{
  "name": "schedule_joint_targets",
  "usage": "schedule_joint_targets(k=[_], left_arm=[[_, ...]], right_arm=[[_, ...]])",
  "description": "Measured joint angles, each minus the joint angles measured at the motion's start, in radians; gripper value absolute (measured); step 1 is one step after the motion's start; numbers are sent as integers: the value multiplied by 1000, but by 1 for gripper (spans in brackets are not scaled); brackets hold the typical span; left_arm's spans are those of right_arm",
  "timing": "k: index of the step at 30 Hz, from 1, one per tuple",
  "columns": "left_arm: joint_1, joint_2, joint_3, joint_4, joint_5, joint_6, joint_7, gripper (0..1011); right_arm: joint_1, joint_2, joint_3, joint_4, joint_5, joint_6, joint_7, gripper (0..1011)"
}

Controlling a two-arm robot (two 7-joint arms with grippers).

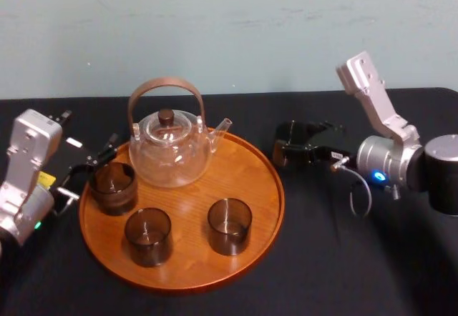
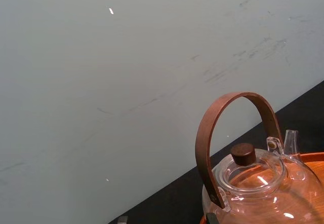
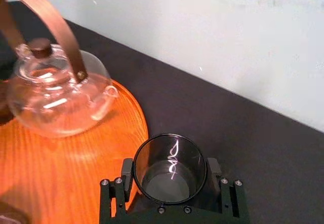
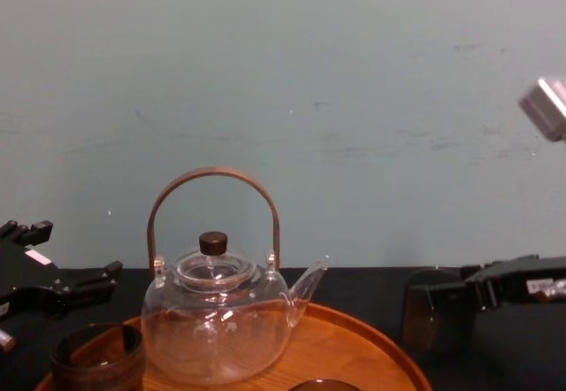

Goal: Pick up the glass from the table and place it on the tray.

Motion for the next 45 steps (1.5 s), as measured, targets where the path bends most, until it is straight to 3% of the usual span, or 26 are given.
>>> schedule_joint_targets(k=[8,18,30,45], left_arm=[[0,0,0,0,0,0,0,1002],[0,0,0,0,0,0,0,1002],[0,0,0,0,0,0,0,1001],[0,0,0,0,0,0,0,1001]], right_arm=[[-40,48,7,-127,28,-6,27,891],[-48,72,-32,-193,47,-21,54,891],[-22,63,-100,-183,47,-38,66,891],[13,28,-150,-96,17,-70,67,891]])
